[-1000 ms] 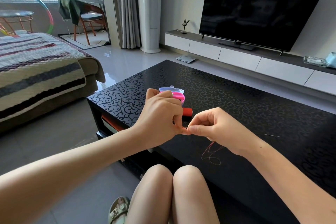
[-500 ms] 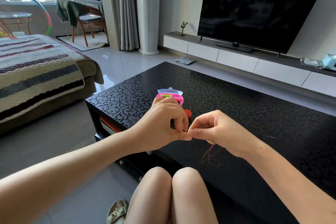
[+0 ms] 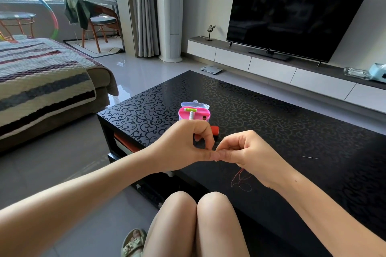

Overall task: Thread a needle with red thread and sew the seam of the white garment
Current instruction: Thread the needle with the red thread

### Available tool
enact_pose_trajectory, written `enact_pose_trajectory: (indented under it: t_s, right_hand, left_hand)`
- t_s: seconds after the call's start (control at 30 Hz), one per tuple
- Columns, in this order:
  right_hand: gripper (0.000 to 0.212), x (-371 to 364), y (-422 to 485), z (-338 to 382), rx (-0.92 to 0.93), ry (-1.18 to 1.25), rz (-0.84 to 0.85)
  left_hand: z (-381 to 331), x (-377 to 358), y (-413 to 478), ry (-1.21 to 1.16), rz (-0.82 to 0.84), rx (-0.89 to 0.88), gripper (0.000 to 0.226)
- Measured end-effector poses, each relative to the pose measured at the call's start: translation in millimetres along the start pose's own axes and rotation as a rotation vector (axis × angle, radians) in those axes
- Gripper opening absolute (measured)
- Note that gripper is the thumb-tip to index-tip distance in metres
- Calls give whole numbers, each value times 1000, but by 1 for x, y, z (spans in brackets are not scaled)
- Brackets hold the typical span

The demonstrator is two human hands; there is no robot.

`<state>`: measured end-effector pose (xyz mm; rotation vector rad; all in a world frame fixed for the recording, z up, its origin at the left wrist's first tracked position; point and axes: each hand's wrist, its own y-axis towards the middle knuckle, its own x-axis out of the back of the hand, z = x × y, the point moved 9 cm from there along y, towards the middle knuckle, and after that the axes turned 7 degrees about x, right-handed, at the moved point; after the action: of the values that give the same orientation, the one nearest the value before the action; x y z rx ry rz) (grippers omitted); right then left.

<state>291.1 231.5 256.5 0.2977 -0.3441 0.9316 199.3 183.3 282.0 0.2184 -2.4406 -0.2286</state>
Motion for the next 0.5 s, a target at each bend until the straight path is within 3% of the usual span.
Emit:
enact_pose_trajectory:
  t_s: [0.23, 0.5]
  right_hand:
    - [20, 13, -8, -11, -4, -6, -106]
    - [15, 3, -7, -11, -6, 252, 25]
  left_hand:
    - [16, 6, -3, -90, 33, 66, 25]
    - [49, 30, 1, -650, -22, 301, 15]
